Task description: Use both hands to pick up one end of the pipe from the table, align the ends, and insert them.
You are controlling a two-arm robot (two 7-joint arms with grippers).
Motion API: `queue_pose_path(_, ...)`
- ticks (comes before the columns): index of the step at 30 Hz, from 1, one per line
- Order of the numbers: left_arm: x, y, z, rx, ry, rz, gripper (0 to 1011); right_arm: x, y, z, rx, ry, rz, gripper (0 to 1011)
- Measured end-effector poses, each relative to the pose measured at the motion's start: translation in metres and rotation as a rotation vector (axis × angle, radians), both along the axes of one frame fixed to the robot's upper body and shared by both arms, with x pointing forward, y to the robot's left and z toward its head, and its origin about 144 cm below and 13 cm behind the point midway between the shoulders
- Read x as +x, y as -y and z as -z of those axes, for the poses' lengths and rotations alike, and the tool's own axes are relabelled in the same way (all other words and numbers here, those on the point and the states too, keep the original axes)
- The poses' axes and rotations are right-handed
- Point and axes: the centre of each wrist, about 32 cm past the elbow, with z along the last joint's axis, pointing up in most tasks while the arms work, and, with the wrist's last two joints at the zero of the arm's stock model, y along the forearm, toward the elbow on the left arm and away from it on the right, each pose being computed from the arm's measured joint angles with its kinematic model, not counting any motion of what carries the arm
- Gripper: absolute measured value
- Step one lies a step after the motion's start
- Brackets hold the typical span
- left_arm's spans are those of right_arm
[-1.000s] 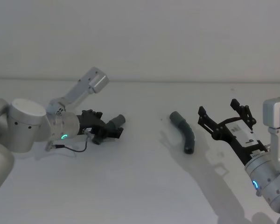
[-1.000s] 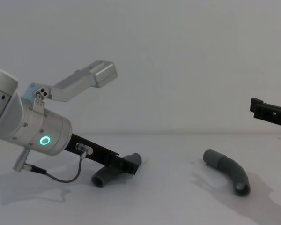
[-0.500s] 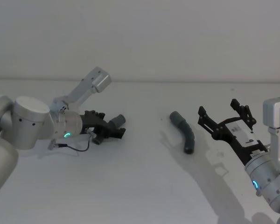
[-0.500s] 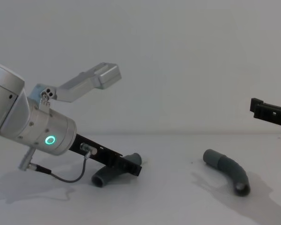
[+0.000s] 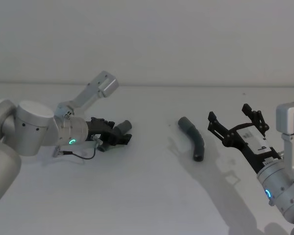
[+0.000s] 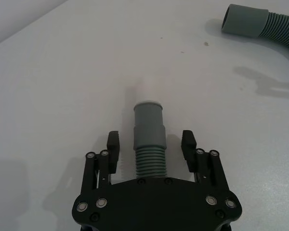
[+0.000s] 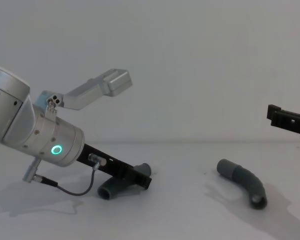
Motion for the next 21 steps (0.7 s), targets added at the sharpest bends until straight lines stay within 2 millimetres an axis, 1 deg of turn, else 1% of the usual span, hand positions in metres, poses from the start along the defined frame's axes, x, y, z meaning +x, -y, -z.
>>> queue_pose_path(1,0.0002,0.0,0.0,0.0,-0.001,0.0,770,0.0,0.0,0.0,0.0,0.0,0.0,1000)
queue_pose_path(2,0.0002,0.0,0.0,0.0,-0.001,0.0,770,0.0,0.0,0.0,0.0,0.0,0.0,1000)
queue_pose_path(4,0.0004,0.0001,-0.0001,-0.001,-0.002,0.001,669,0.0,0.0,0.0,0.0,0.0,0.0,1000)
queue_pose_path(5,0.0004,0.0001,-0.0001,-0.001,-0.002,0.001,669,0.0,0.0,0.0,0.0,0.0,0.0,1000)
queue_pose_path(6,0.0006,0.0003,0.0,-0.001,-0.003,0.001,636,0.0,0.0,0.0,0.0,0.0,0.0,1000)
queue_pose_path(7,0.0006,0.0003,0.0001,-0.001,-0.004,0.001,636,0.0,0.0,0.0,0.0,0.0,0.0,1000)
queue_pose_path(10,0.0008,0.0004,0.0001,-0.001,-0.005,0.002,472,0.0,0.0,0.0,0.0,0.0,0.0,1000)
queue_pose_path(11,0.0008,0.0004,0.0001,-0.001,-0.005,0.002,472,0.0,0.0,0.0,0.0,0.0,0.0,1000)
queue_pose_path(13,0.0009,0.0004,0.0001,-0.001,-0.006,0.002,412,0.0,0.0,0.0,0.0,0.0,0.0,1000)
queue_pose_path(14,0.001,0.0004,0.0001,-0.001,-0.006,0.002,363,0.0,0.0,0.0,0.0,0.0,0.0,1000)
queue_pose_path(21,0.0011,0.0007,0.0001,-0.002,-0.007,0.003,351,0.0,0.0,0.0,0.0,0.0,0.0,1000)
